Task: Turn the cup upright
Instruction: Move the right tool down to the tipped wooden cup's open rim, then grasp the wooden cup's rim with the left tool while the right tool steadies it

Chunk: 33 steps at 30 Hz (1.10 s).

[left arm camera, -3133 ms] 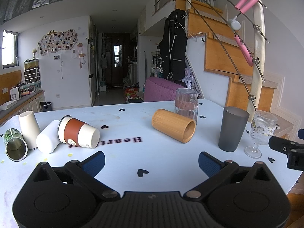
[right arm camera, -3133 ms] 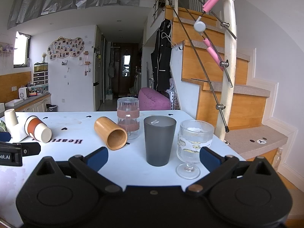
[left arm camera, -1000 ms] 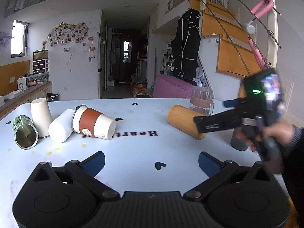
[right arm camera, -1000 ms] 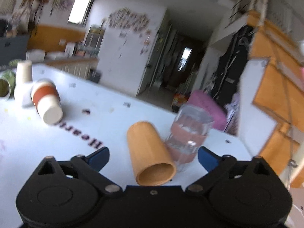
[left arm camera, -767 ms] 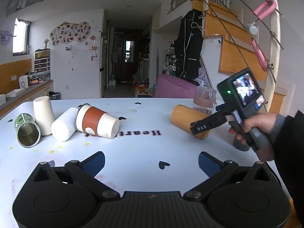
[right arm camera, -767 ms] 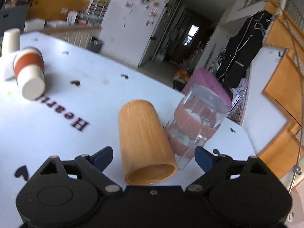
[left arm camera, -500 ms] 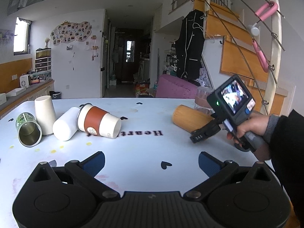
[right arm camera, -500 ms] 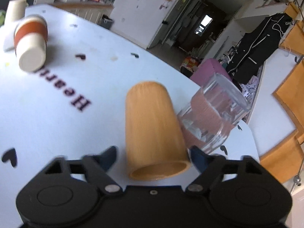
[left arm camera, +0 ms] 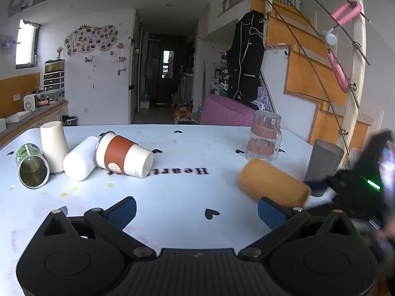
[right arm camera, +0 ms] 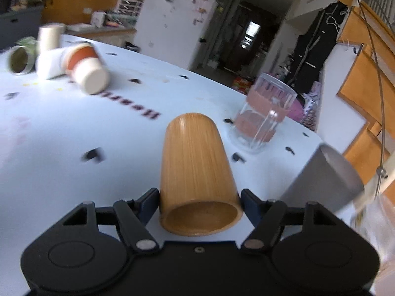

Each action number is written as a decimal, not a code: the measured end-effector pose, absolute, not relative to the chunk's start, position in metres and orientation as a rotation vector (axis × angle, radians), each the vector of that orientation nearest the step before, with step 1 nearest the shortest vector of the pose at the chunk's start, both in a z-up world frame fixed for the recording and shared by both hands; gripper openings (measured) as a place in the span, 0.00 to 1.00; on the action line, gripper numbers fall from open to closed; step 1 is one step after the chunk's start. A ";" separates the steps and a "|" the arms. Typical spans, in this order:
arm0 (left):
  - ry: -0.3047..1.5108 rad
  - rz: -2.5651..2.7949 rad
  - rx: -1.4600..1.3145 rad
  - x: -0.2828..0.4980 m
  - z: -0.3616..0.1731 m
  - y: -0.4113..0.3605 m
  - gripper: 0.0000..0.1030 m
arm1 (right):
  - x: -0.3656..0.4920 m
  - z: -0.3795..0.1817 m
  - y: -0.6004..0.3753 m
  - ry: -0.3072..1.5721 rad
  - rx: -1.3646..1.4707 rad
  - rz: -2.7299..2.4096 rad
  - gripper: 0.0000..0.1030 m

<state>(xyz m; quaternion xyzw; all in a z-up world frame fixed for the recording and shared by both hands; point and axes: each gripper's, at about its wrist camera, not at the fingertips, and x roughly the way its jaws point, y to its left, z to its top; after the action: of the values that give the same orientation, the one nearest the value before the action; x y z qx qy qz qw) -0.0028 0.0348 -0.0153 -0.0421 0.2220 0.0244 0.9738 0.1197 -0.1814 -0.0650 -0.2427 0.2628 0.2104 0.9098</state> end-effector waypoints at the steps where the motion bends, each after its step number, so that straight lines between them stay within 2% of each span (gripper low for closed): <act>1: 0.450 0.044 -0.082 -0.001 -0.016 0.033 1.00 | 0.108 -0.065 -0.185 0.538 -0.490 0.461 0.71; 8: 0.510 0.022 -0.081 0.017 -0.027 0.027 1.00 | 0.031 -0.065 -0.212 0.480 -0.482 0.668 0.71; 15: 0.548 -0.049 -0.053 0.032 -0.034 0.008 1.00 | -0.004 -0.067 -0.220 0.444 -0.500 0.756 0.71; 23: 0.599 -0.019 -0.014 0.052 -0.048 0.004 1.00 | -0.015 -0.068 -0.225 0.409 -0.522 0.832 0.71; 28: 0.603 0.000 -0.007 0.047 -0.047 0.013 1.00 | -0.012 -0.068 -0.235 0.400 -0.515 0.742 0.78; 33: 0.618 -0.062 -0.022 0.039 -0.049 0.017 1.00 | 0.011 -0.068 -0.248 0.417 -0.439 0.624 0.78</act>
<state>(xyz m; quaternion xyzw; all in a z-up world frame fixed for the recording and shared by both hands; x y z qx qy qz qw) 0.0388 0.0174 -0.0486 -0.0109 0.3040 -0.0305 0.9521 0.0112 -0.2479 -0.0680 -0.2124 0.2021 0.3021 0.9070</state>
